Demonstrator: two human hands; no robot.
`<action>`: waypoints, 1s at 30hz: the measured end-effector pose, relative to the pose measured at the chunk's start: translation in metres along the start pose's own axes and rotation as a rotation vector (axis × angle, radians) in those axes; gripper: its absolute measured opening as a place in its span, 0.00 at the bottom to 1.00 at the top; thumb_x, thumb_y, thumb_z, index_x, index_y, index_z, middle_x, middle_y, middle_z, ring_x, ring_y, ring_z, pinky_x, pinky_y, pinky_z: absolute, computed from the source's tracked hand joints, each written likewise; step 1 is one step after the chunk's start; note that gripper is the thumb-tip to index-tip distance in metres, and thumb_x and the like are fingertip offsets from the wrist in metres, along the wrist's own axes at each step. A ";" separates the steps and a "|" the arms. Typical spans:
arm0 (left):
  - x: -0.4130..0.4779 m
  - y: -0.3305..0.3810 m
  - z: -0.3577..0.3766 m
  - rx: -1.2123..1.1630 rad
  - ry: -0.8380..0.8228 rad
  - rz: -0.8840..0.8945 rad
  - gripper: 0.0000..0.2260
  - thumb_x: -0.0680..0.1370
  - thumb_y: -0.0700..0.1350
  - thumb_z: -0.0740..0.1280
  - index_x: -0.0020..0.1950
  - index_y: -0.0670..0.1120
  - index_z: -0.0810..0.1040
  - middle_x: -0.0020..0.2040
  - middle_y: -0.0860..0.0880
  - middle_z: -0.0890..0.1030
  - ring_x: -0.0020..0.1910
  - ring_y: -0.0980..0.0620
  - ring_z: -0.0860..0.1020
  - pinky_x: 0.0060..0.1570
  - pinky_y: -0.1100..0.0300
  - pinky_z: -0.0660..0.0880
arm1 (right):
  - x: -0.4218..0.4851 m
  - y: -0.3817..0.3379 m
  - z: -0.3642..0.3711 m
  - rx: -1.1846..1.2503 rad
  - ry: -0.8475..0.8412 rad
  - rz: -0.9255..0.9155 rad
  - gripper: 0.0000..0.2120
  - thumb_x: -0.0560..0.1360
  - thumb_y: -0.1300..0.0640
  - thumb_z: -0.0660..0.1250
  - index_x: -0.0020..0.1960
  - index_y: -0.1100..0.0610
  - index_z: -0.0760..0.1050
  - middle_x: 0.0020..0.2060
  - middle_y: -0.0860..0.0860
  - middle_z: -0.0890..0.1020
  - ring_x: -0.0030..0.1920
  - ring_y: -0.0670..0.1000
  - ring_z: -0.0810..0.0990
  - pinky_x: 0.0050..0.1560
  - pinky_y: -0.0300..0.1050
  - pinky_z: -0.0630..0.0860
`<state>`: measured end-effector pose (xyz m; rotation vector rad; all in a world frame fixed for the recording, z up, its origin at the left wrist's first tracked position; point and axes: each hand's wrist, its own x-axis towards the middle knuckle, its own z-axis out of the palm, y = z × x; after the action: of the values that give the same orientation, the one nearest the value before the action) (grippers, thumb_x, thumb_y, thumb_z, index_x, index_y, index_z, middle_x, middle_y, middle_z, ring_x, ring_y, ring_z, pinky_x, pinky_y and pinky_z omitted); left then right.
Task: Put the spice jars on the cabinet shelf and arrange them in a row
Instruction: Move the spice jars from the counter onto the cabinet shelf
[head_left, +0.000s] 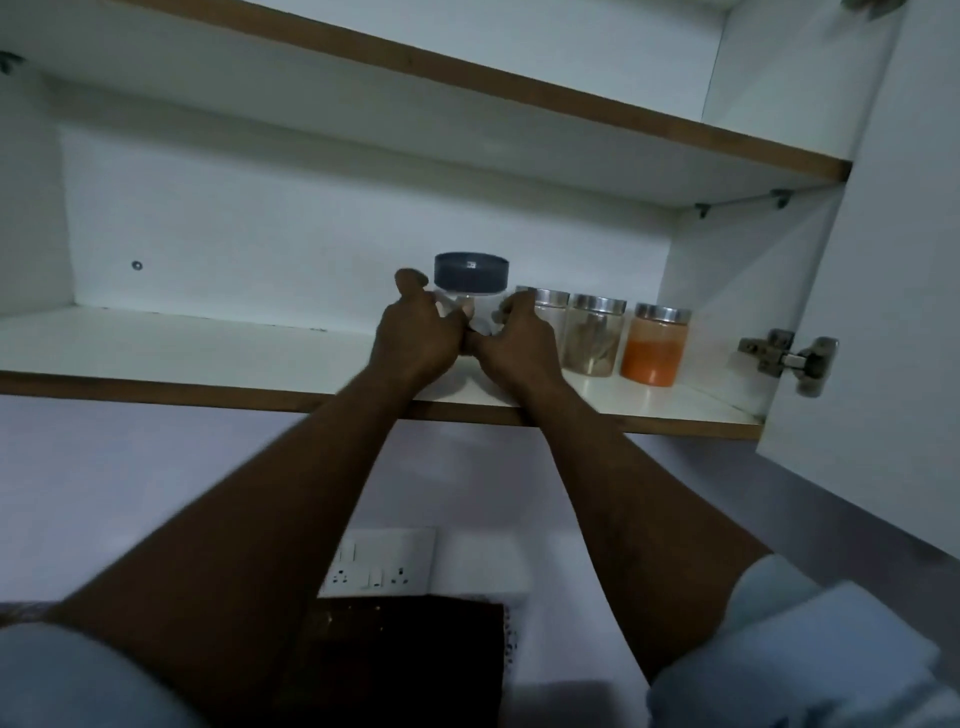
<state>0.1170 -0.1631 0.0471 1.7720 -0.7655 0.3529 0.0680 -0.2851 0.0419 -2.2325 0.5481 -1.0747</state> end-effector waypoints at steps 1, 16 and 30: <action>0.006 -0.004 0.004 0.028 -0.049 -0.052 0.24 0.80 0.51 0.68 0.69 0.42 0.62 0.65 0.42 0.78 0.59 0.43 0.78 0.50 0.55 0.72 | 0.002 0.001 0.001 -0.010 -0.041 0.000 0.33 0.60 0.37 0.72 0.59 0.53 0.69 0.46 0.48 0.79 0.44 0.50 0.79 0.35 0.40 0.71; 0.023 -0.020 0.028 0.442 -0.364 -0.084 0.31 0.78 0.48 0.69 0.75 0.36 0.60 0.71 0.37 0.73 0.69 0.40 0.73 0.64 0.51 0.70 | 0.017 0.016 0.010 -0.182 -0.111 -0.026 0.28 0.72 0.51 0.74 0.66 0.60 0.67 0.58 0.57 0.80 0.56 0.57 0.79 0.43 0.44 0.71; 0.036 -0.032 0.035 0.457 -0.490 -0.097 0.38 0.71 0.61 0.58 0.79 0.47 0.59 0.77 0.45 0.67 0.73 0.40 0.67 0.72 0.43 0.64 | 0.017 0.021 0.012 -0.252 -0.107 -0.050 0.21 0.75 0.51 0.70 0.64 0.59 0.73 0.57 0.57 0.80 0.47 0.51 0.72 0.41 0.41 0.66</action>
<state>0.1601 -0.2015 0.0332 2.3630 -0.9899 0.0186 0.0855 -0.3068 0.0321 -2.5182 0.6136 -0.9478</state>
